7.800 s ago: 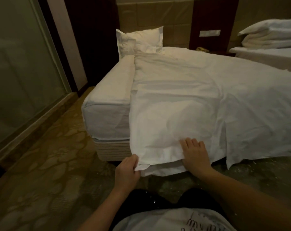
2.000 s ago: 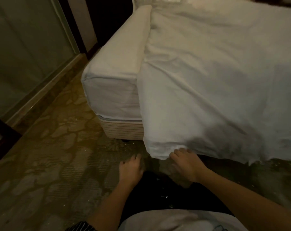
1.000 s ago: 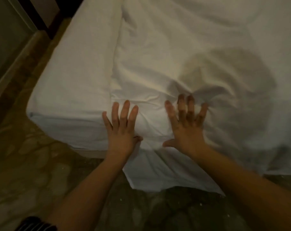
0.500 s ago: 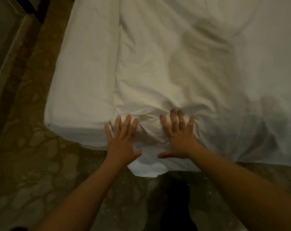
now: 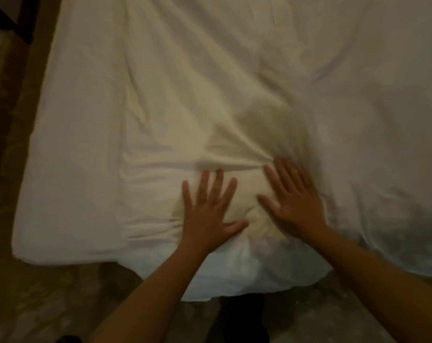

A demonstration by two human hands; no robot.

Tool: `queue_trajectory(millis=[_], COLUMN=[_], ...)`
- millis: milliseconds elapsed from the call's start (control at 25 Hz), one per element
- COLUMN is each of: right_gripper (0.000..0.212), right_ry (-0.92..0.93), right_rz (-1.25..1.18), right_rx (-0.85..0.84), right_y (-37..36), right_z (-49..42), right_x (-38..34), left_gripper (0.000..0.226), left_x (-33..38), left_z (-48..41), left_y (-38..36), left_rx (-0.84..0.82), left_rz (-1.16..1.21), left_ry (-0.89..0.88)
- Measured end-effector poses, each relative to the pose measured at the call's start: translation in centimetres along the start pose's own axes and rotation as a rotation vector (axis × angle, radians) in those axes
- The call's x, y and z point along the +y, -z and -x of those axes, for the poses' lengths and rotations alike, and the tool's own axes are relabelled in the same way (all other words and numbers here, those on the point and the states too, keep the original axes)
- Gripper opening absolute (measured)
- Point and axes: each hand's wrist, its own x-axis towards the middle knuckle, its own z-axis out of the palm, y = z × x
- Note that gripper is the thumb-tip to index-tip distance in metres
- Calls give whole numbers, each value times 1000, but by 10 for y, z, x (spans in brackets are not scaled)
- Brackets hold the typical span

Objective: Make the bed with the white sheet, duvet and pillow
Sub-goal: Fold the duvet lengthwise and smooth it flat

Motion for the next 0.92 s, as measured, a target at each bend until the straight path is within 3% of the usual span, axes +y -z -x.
queue_trajectory(millis=[80,200,400,680,800,920], right_gripper=[67,60,58,65,58,61], right_ry=[-70,-92,156,-239,-339,-394], right_rz=[17,-12,-61,77,-27,-117], right_rx=[19,128,91,103,159,103], right_y=[6,8,-11,16,-3,-24], right_z=[0,-5,-28,-28,-6,36], right_x=[18,-13,-81,7,-78,-166], left_gripper=[92,83,70,72,68,71], left_x=[17,-5,-107,-112,-121,-122], left_z=[-15,-16,13,-49,-64,-65], left_y=[0,7,26,13,13,16], left_rx=[-24,9,73,-32,-89,-156], left_rz=[0,13,-34,-38,-17,-21], left_ry=[-50,-51,2,-164,-229,-248])
